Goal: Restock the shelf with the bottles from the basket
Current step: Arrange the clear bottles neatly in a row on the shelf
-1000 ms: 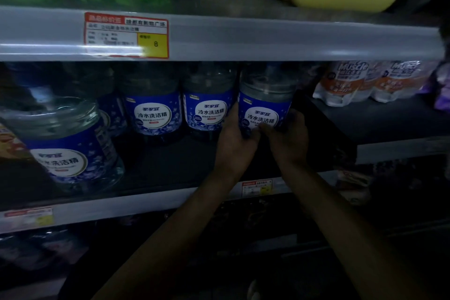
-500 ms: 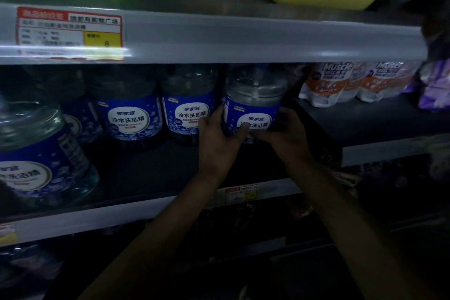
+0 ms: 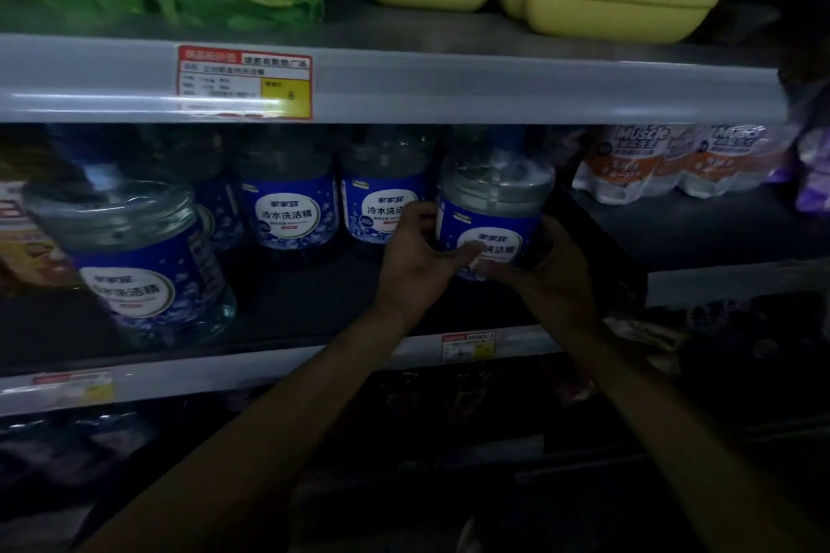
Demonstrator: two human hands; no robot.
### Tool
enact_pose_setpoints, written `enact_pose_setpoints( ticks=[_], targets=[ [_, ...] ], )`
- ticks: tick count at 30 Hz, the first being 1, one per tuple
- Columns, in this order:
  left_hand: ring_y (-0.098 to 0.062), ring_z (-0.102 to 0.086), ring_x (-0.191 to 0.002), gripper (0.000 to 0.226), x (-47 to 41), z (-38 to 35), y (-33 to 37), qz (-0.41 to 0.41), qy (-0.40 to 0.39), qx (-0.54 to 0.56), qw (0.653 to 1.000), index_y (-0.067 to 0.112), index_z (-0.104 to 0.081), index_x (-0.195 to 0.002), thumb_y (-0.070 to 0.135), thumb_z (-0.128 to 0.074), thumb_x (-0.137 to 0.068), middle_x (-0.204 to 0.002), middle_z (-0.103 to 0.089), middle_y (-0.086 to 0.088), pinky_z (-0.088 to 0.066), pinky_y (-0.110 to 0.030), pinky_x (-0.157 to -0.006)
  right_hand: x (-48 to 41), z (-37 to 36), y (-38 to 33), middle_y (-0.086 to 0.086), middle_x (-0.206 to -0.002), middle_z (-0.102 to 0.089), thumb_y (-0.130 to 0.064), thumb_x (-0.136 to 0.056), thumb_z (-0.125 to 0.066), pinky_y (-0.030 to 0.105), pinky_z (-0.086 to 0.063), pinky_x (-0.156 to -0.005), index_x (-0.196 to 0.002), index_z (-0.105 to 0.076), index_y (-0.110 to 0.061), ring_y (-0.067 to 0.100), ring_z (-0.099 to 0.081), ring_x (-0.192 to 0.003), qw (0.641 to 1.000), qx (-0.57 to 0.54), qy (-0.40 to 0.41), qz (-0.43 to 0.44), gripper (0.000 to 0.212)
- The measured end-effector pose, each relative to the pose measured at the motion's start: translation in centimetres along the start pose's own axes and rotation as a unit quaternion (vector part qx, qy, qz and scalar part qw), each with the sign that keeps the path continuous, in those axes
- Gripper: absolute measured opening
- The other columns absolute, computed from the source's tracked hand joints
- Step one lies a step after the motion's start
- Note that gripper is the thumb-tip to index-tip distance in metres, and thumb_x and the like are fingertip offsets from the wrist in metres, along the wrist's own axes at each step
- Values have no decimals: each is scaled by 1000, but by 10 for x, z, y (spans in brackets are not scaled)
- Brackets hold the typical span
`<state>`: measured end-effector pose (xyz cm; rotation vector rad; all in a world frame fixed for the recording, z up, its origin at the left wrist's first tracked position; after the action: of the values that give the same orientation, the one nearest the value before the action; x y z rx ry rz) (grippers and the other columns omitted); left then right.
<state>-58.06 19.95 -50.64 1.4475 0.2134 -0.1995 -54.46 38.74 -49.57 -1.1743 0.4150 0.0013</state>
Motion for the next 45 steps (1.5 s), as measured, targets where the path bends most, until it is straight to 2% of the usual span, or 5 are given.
enact_pose_setpoints(
  ticks=[12, 22, 27, 32, 45],
  targets=[
    [3, -65, -113, 74, 58, 76, 32, -73, 20, -40, 996, 21, -56, -128, 12, -97, -66, -122, -69, 13, -53, -14, -92, 49, -34, -41, -9, -130, -62, -62, -52, -94, 38, -57, -94, -136, -52, -29, 8, -62, -118, 997, 18, 12, 77, 99],
    [-6, -70, -112, 74, 59, 153, 26, -35, 62, -64, 995, 20, -64, -131, 16, -97, -65, -119, -74, 11, -61, -31, -92, 47, -103, -63, -9, -127, -66, -35, -57, -100, 31, -61, -84, -133, -53, -25, 0, -67, -106, 996, -35, -50, 72, 90],
    [3, -72, -99, 66, 59, 170, 21, -15, 63, -60, 996, 19, -66, -130, 14, -94, -70, -108, -75, 15, -59, -16, -78, 41, -124, -68, -11, -126, -65, -38, -58, -97, 19, -59, -80, -137, -56, -29, -7, -65, -100, 994, -4, -74, 75, 89],
    [-6, -74, -102, 59, 55, 176, 13, 15, 61, -41, 997, 23, -68, -131, 19, -91, -76, -113, -78, 4, -64, -30, -83, 36, -133, -63, -13, -126, -66, -43, -56, -97, 32, -63, -81, -136, -58, -36, -1, -68, -99, 994, 3, -91, 57, 89],
    [8, -67, -102, 40, 76, 176, 14, 5, 84, -118, 989, 25, -66, -126, 21, -81, -89, -115, -71, 17, -58, -18, -87, 45, -115, -48, -8, -127, -68, -22, -83, -82, 34, -57, -94, -147, -51, -30, 5, -68, -107, 992, 8, -122, 43, 71]
  ],
)
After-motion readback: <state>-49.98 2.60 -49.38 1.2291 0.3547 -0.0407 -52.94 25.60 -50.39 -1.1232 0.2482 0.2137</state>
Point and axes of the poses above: each hand's wrist, its own x-axis away from the middle knuckle, its own z-axis out of the back of the hand, y = z × x, the point moved 8 cm from there along -x, towards the middle knuckle
